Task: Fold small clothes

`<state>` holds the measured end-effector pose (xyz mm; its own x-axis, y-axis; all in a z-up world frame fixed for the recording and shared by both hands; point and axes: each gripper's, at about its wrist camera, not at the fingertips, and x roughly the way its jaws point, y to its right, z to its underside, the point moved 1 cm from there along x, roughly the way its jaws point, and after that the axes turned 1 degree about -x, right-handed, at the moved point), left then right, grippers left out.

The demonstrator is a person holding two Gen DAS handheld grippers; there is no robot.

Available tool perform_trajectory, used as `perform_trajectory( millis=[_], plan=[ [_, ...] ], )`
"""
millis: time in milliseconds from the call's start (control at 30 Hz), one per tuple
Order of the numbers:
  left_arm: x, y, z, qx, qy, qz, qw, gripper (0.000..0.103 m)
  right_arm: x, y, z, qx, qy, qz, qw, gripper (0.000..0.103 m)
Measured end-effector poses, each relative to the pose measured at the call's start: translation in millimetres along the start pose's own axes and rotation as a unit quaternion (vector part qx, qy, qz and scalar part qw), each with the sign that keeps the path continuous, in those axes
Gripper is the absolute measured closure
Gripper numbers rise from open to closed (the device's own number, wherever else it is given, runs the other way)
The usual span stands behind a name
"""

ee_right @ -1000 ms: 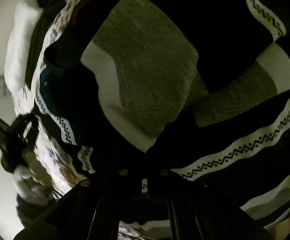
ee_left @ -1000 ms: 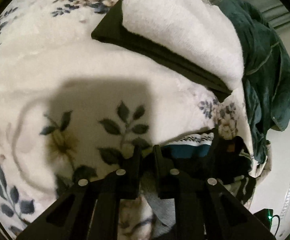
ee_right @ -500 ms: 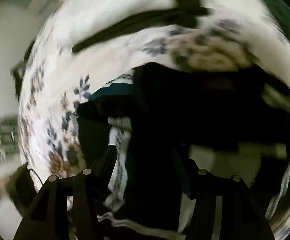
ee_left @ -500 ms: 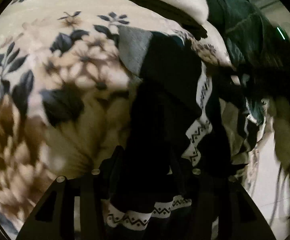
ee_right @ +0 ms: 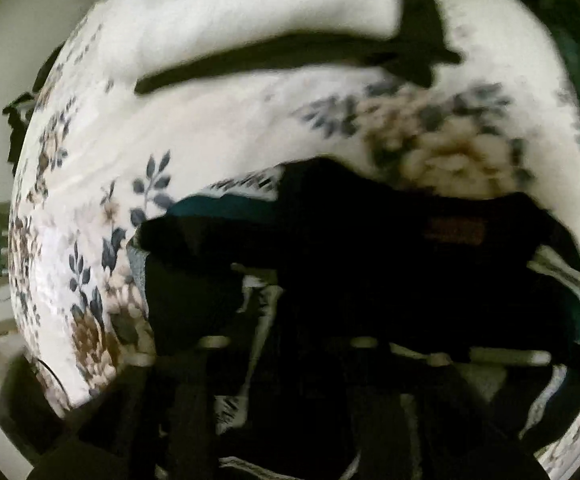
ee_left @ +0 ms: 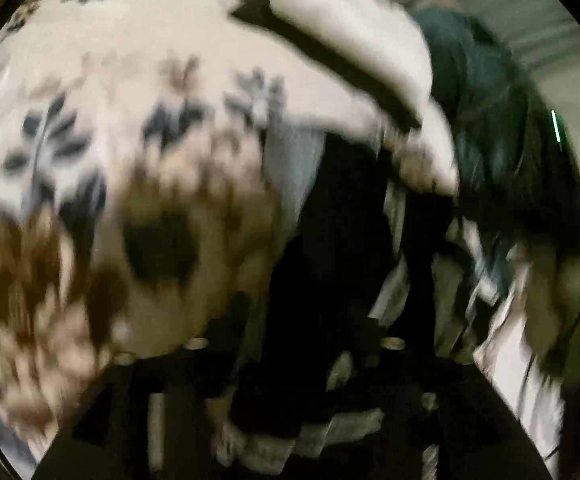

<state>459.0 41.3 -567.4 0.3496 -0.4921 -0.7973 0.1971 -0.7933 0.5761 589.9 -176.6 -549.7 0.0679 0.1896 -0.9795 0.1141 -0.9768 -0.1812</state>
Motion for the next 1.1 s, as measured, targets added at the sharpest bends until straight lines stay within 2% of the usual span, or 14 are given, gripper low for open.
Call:
perform_trajectory(
  millis=[100,167,233,300,367,433,467,500,567,667,767,867,1000,1100],
  plan=[
    [21.7,-2.7,-46.2,-0.006,0.0,0.019,0.9998,0.051,-18.6,26.6,24.7,0.051,0.018,-0.013,0.998,0.053],
    [49.2,-3.1,-71.3,0.009,-0.011,-0.002,0.9999,0.051,-23.0,46.0,47.6,0.084,0.021,-0.017,0.996,0.053],
    [77.6,-8.1,-87.5,0.024,-0.044,-0.027,0.9984,0.051,-24.2,72.0,75.2,0.116,0.023,0.013,0.993,0.053],
    [76.0,-4.7,-92.8,0.028,-0.049,-0.03,0.998,0.051,-25.0,97.0,96.7,0.142,0.022,0.046,0.989,0.038],
    [52.4,13.7,-92.0,0.07,-0.018,-0.061,0.9955,0.051,-28.8,119.9,118.0,0.156,0.026,0.076,0.984,0.004],
    [25.4,33.9,-81.7,0.108,0.015,-0.099,0.9891,0.05,-34.3,132.3,133.2,0.158,0.031,0.087,0.983,0.002],
    [16.8,42.1,-77.0,0.119,0.025,-0.117,0.9857,0.037,-39.3,138.4,140.6,0.166,0.034,0.082,0.982,0.002],
    [7.0,47.7,-72.9,0.128,0.034,-0.136,0.9818,0.015,-44.6,143.9,147.9,0.177,0.036,0.072,0.981,0.002],
    [-15.5,66.4,-55.0,0.146,0.059,-0.165,0.9737,0.005,-61.0,157.4,164.8,0.203,0.042,0.039,0.978,0.002],
    [-36.5,99.7,-19.1,0.164,0.078,-0.186,0.9656,0.005,-91.9,180.1,194.7,0.213,0.055,0.019,0.975,0.002],
    [-46.2,127.7,32.3,0.166,0.072,-0.188,0.9652,0.005,-118.6,203.6,224.8,0.2,0.056,0.015,0.978,0.002],
    [-42.2,147.6,93.2,0.134,0.053,-0.192,0.9707,0.005,-128.1,236.7,245.1,0.189,0.042,-0.002,0.981,0.001],
    [-23.9,151.6,164.3,0.092,0.039,-0.269,0.9581,0.005,-114.4,277.7,228.2,0.174,0.046,-0.032,0.983,0.001],
    [-6.7,142.1,199.4,0.016,0.019,-0.303,0.9525,0.005,-93.8,283.6,193.5,0.154,0.05,-0.068,0.985,0.002]
  ],
)
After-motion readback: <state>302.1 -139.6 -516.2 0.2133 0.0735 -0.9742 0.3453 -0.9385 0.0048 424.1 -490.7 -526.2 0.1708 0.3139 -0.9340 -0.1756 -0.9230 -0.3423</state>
